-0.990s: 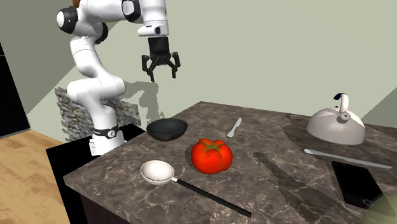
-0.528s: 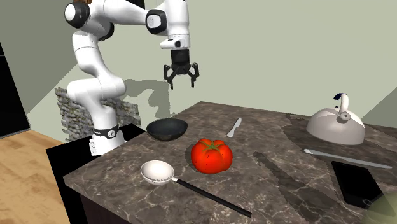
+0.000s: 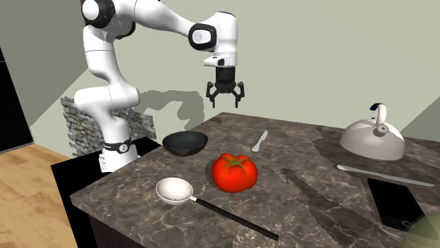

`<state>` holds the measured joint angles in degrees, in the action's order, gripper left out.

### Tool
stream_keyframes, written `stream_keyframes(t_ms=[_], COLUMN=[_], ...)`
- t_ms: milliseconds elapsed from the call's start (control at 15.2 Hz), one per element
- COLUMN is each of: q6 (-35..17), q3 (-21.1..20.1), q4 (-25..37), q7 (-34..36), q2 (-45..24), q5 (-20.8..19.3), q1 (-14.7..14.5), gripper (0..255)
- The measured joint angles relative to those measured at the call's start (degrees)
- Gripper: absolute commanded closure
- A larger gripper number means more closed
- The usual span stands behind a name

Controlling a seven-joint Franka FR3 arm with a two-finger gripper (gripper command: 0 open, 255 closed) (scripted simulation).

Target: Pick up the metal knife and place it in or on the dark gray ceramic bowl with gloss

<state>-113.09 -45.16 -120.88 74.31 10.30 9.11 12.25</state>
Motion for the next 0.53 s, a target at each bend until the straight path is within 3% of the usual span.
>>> stream_keyframes(t_ms=[264,528], q6=[-1.7,-0.6], q3=[-4.2,-2.0], q4=[7.6,16.5], q7=[16.6,31.0], q2=[-14.2,-27.4], q5=[-11.2,-21.5], q1=[0.4,-4.9], gripper=[0,0])
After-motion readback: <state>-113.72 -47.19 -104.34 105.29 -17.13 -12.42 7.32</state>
